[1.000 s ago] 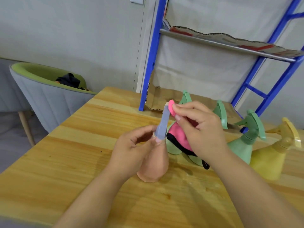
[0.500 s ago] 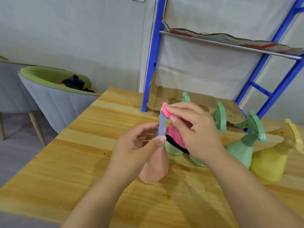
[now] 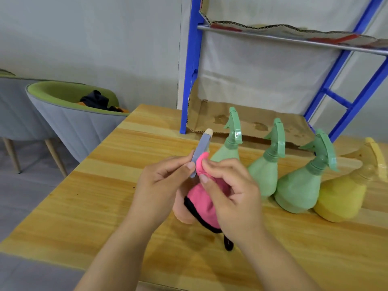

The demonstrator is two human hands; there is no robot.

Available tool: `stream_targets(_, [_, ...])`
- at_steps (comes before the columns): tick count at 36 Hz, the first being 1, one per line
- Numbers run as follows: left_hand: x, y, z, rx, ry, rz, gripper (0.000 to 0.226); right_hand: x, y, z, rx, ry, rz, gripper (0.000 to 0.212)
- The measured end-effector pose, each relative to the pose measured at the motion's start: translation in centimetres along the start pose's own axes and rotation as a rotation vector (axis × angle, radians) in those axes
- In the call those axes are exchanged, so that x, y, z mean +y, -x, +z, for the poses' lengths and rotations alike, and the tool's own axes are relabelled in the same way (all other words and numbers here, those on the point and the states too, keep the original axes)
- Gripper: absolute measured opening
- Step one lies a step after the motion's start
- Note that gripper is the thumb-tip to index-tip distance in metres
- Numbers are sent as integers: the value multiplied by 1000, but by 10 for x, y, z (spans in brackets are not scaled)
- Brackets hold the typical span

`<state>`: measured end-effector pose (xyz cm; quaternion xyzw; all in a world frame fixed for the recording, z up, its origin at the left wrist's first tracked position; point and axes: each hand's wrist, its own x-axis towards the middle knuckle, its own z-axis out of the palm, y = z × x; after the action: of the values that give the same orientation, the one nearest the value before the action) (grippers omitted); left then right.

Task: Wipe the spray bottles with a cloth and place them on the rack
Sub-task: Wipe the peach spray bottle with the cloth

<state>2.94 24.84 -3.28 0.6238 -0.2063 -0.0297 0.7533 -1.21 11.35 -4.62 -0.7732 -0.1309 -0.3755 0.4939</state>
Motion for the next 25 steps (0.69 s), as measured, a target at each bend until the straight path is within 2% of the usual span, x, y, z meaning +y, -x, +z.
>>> stream_targets(5, [3,1,4,13,35,-13,22,3,2,-2,9,-6,-3,19])
stream_targets(8, [5,1,7,19,43,-19,31,5,-8,-4,73,9,101,14])
stream_targets(12, [8,2,9,22,14,-15,37,10,-24,-5,100,-53,251,23])
stream_targets(18, [6,2,8,17,30,-33,27,9,-9,0,82,-42,154,13])
stream_targets(25, [4,3,9,20,46,-39,21,11,9,0,52,80,-113,23])
